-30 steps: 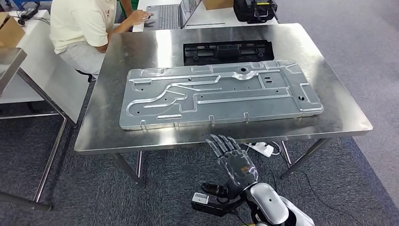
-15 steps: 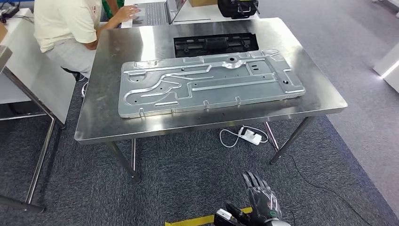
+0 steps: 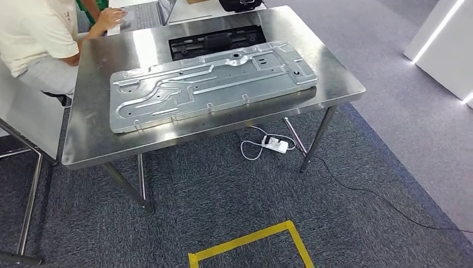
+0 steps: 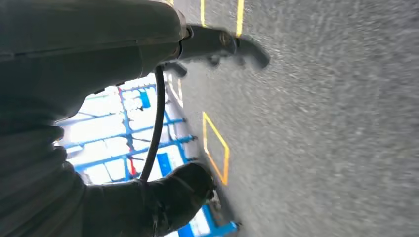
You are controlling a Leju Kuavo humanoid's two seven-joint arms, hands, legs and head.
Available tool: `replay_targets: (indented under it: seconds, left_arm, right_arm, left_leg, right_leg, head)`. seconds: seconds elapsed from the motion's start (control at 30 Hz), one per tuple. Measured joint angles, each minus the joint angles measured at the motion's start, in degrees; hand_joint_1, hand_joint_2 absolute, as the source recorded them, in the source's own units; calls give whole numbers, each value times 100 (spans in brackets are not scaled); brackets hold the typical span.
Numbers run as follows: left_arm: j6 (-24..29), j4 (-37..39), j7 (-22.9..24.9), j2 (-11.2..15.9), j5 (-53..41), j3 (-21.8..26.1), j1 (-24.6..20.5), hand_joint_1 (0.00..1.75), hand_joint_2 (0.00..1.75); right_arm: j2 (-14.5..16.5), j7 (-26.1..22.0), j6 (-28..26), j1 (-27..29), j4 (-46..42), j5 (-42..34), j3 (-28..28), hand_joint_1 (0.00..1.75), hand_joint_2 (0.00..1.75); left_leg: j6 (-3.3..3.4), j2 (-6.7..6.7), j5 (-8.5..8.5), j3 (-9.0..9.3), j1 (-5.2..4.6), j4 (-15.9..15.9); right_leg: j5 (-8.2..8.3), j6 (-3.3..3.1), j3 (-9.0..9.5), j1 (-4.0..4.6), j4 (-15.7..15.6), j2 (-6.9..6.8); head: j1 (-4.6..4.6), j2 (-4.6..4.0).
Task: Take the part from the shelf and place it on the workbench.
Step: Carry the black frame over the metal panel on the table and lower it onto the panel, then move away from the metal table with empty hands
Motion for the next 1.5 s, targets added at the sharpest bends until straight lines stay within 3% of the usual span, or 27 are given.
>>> replay_targets:
  seconds: [0.03, 0.07, 0.1, 0.13, 0.2, 0.27, 0.3, 0.37, 0.4, 0.47, 0.53, 0.57, 0.63, 0.7, 0.77, 0.8, 0.87, 0.93, 1.0, 1.07, 1.1, 1.13, 1.23, 1.3, 1.37, 1.43, 1.5]
  left_arm:
    - [-7, 0, 0, 4, 0, -16, 8, 0, 175]
    - [-7, 0, -1, 8, 0, -36, 5, 0, 175]
    - [-7, 0, -2, 12, 0, -54, -4, 0, 175]
    - [-7, 0, -5, 15, 0, -72, -15, 0, 175]
    - [-5, 0, -15, 26, 0, -98, -41, 0, 175]
    - [3, -1, -29, 33, 0, -108, -67, 0, 175]
    - [7, -2, -37, 35, 0, -110, -79, 0, 175]
    - [12, -2, -58, 25, 0, -115, -105, 0, 175]
    - [12, -2, -67, 19, 1, -120, -119, 0, 175]
    - [13, -2, -80, 8, 1, -136, -121, 0, 175]
    - [12, -1, -87, 7, 0, -149, -92, 0, 175]
    - [12, -1, -90, 6, 0, -152, -81, 0, 175]
    - [11, -2, -104, 2, 0, -157, -85, 0, 175]
    - [11, -3, -117, -6, 1, -162, -111, 0, 175]
    - [11, -4, -117, -22, 2, -165, -123, 0, 175]
    - [11, -5, -117, -31, 2, -165, -127, 0, 175]
    - [11, -4, -110, -50, 3, -166, -135, 0, 175]
    - [12, -4, -84, -74, 5, -167, -136, 0, 175]
    - [21, -3, -35, -93, 8, -167, -107, 0, 175]
    - [32, -2, 25, -101, 10, -167, -73, 0, 175]
    - [33, -2, 60, -101, 10, -167, -65, 0, 175]
    - [31, -3, 96, -101, 11, -167, -62, 0, 175]
    - [20, -4, 168, -99, 14, -166, -70, 0, 175]
    - [8, -4, 203, -99, 19, -163, -89, 0, 175]
    - [-9, -4, 251, -103, 25, -147, -95, 0, 175]
    - [-19, -4, 281, -104, 32, -111, -94, 0, 175]
    - [-20, -4, 286, -112, 37, -76, -111, 0, 175]
  right_arm:
    - [62, 140, 142, -35, 211, -45, -145, 0, 0]
    - [139, 274, 272, -63, 394, -88, -275, 0, 0]
    - [220, 381, 378, -86, 546, -117, -385, 0, 0]
    - [309, 463, 468, -108, 679, -141, -482, 0, 0]
    - [515, 558, 598, -169, 887, -177, -651, 0, 0]
    - [710, 600, 713, -245, 1037, -214, -784, 0, 0]
    - [793, 611, 771, -274, 1098, -233, -839, 0, 0]
    - [937, 629, 873, -297, 1208, -264, -932, 0, 0]
    - [999, 641, 901, -304, 1248, -277, -971, 0, 0]
    - [1110, 661, 929, -333, 1304, -296, -1027, 0, 0]
    - [1180, 668, 957, -371, 1339, -307, -1064, 0, 0]
    - [1199, 670, 997, -387, 1356, -310, -1080, 0, 0]
    - [1249, 679, 1140, -412, 1392, -317, -1107, 0, 0]
    - [1367, 683, 1275, -451, 1415, -337, -1133, 0, 0]
    - [1518, 655, 1318, -482, 1424, -381, -1160, 0, 0]
    - [1583, 631, 1318, -485, 1428, -407, -1177, 0, 0]
    - [1710, 557, 1313, -479, 1444, -453, -1223, 0, 0]
    - [1830, 444, 1263, -498, 1459, -494, -1278, 0, 0]
    - [1924, 320, 1176, -522, 1464, -531, -1329, 0, 87]
    - [1988, 259, 1109, -524, 1466, -539, -1366, 0, 175]
    - [2017, 253, 1089, -520, 1468, -531, -1375, 0, 175]
    - [2042, 261, 1082, -517, 1472, -519, -1380, 0, 175]
    - [2114, 313, 1078, -520, 1481, -496, -1384, 0, 175]
    - [2147, 373, 1070, -531, 1484, -493, -1391, 0, 175]
    - [2166, 439, 1050, -536, 1484, -492, -1411, 0, 175]
    - [2190, 455, 1036, -525, 1485, -495, -1440, 0, 175]
    - [2202, 441, 1030, -517, 1486, -500, -1465, 0, 175]
  left_leg:
    - [12, -39, -205, -55, -5, 340]
    - [31, -57, -277, -49, -14, 571]
    - [60, -68, -212, 47, -27, 615]
    - [100, -90, -57, 243, -47, 451]
    - [234, -282, 207, 848, -99, -354]
    - [319, -474, 223, 1299, -124, -1072]
    - [328, -493, 196, 1375, -128, -1230]
    - [328, -376, 284, 1358, -113, -1318]
    - [350, -304, 350, 1330, -100, -1355]
    - [396, -144, 485, 1231, -75, -1405]
    - [404, 22, 576, 1093, -80, -1382]
    - [388, 108, 613, 1014, -77, -1354]
    - [345, 265, 670, 830, -60, -1255]
    - [288, 386, 691, 665, -46, -1102]
    - [207, 488, 701, 564, -45, -957]
    - [160, 543, 714, 537, -44, -919]
    - [68, 632, 747, 521, -18, -897]
    - [-8, 446, 531, 447, 17, -728]
    - [-33, 103, -10, 287, 32, -198]
    - [-18, -49, -394, 166, 31, 421]
    - [-3, -66, -397, 198, 29, 547]
    - [19, -71, -276, 329, 24, 459]
    - [151, -96, 156, 1105, -29, -685]
    - [133, -110, 149, 1377, -56, -1233]
    - [115, -104, 156, 1374, -85, -1311]
    - [215, -82, 299, 1332, -99, -1344]
    - [285, -52, 487, 1260, -66, -1462]
  right_leg:
    - [66, -14, -93, 18, 8, 68]
    - [134, -19, -181, 36, 20, 145]
    - [198, -21, -267, 52, 37, 220]
    - [257, -20, -349, 65, 57, 295]
    - [362, -7, -486, 84, 96, 443]
    - [474, 31, -564, 87, 104, 582]
    - [535, 64, -583, 82, 90, 645]
    - [627, 132, -603, 74, 54, 722]
    - [549, 152, -633, 77, 104, 646]
    - [65, 192, -753, 60, 502, 367]
    - [-473, 269, -904, 6, 1203, 189]
    - [-552, 314, -933, -30, 1503, 162]
    - [-335, 397, -761, -102, 1633, 114]
    - [-135, 467, -229, -157, 1032, -66]
    - [-253, 426, 205, -118, 360, -257]
    - [-332, 373, 270, -79, 200, -288]
    - [-296, 230, 198, -39, 154, -200]
    - [-190, 75, 83, -35, 134, -126]
    - [-69, -43, -64, -10, 126, -64]
    - [48, -85, -222, 36, 139, 11]
    - [104, -89, -294, 56, 148, 45]
    - [157, -87, -361, 70, 159, 72]
    - [299, -59, -501, 86, 181, 131]
    - [351, -24, -552, 95, 194, 143]
    - [436, 48, -569, 54, 163, 146]
    - [552, 128, -571, 18, 94, 150]
    - [330, 172, -642, 40, 243, 152]
  head:
    - [-1, 0]
    - [-1, 1]
    - [-2, 1]
    - [-3, 1]
    - [-2, 1]
    - [2, 1]
    - [-3, 1]
    - [-11, 1]
    - [-13, 1]
    - [-2, 1]
    - [3, 0]
    - [3, -1]
    - [4, 0]
    - [5, 1]
    - [2, 0]
    - [2, 0]
    - [-1, 1]
    - [-1, 1]
    - [-1, 0]
    - [-1, 1]
    - [-1, 0]
    - [-1, 0]
    - [-2, 1]
    - [3, 0]
    - [4, -1]
    - [3, 0]
    - [7, 1]
